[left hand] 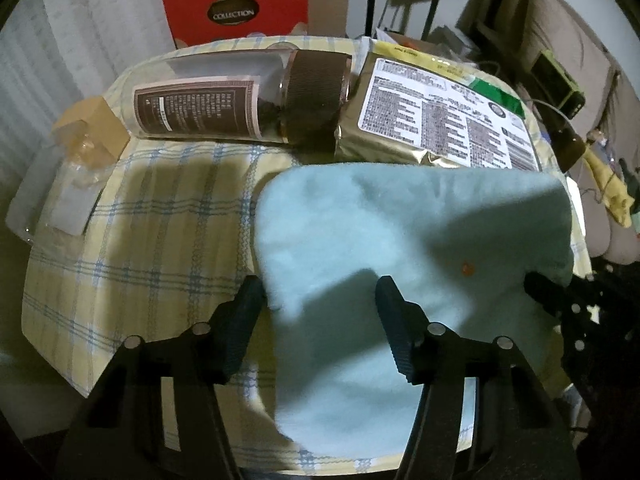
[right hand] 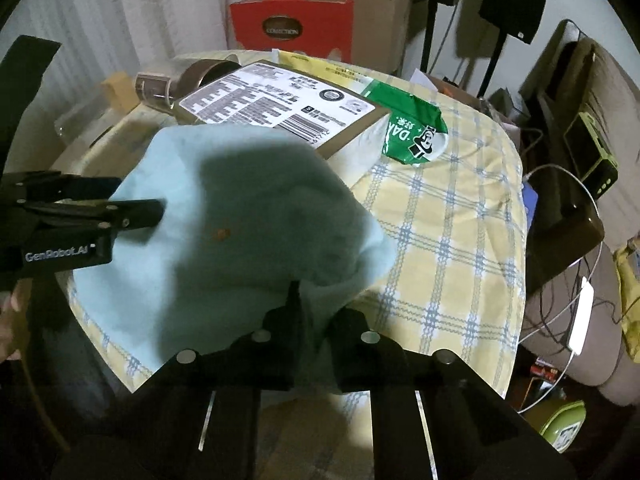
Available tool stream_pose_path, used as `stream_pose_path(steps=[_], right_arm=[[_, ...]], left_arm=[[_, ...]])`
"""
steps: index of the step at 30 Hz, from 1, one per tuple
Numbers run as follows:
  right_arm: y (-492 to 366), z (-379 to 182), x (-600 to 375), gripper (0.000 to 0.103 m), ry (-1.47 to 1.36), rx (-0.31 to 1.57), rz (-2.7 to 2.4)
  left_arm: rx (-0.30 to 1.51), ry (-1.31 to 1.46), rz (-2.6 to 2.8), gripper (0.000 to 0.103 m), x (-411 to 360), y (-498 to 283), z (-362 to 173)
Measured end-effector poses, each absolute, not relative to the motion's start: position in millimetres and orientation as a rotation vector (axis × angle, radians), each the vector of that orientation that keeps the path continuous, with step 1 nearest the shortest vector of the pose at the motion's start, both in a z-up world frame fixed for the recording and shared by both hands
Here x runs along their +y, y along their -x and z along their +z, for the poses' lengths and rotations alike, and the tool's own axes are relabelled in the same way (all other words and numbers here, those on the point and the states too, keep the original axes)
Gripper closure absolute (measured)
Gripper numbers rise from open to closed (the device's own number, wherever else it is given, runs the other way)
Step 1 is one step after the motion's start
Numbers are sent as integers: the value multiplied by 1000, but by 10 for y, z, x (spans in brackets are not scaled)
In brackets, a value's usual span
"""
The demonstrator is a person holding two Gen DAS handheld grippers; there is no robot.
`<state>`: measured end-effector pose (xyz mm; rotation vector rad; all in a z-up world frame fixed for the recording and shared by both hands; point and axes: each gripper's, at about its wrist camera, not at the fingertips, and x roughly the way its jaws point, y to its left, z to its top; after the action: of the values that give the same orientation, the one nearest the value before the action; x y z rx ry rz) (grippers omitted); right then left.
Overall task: Organize objects
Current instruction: 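Lift the light blue towel with both grippers and spread it between them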
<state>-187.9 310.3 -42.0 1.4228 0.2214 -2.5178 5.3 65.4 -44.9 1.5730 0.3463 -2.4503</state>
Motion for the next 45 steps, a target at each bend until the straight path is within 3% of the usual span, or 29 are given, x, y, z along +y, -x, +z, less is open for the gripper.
stream_pose_path(steps=[5,8,20,36,45], right_arm=[[1883,-418,3206,93,-1451,91,-2499],[1855,-386,3248,93,-1450,59,-2490],[1709,-153,3402,93,-1385,26,-2544],[1407,595,3639,94,-1173,-48,-2672],[1223,565,4047,94,-1194,-269,-2683]], left_arm=[[365,-1537,-2415,85,658,-83,-413],[354,-1552,-2427,97,672,-64,-349],[269,-1473,-2550,99,792,-167,161],[205,-1329,-2671,99,1036,-308,816],[233,-1479,-2709,99,1325,-220,796]])
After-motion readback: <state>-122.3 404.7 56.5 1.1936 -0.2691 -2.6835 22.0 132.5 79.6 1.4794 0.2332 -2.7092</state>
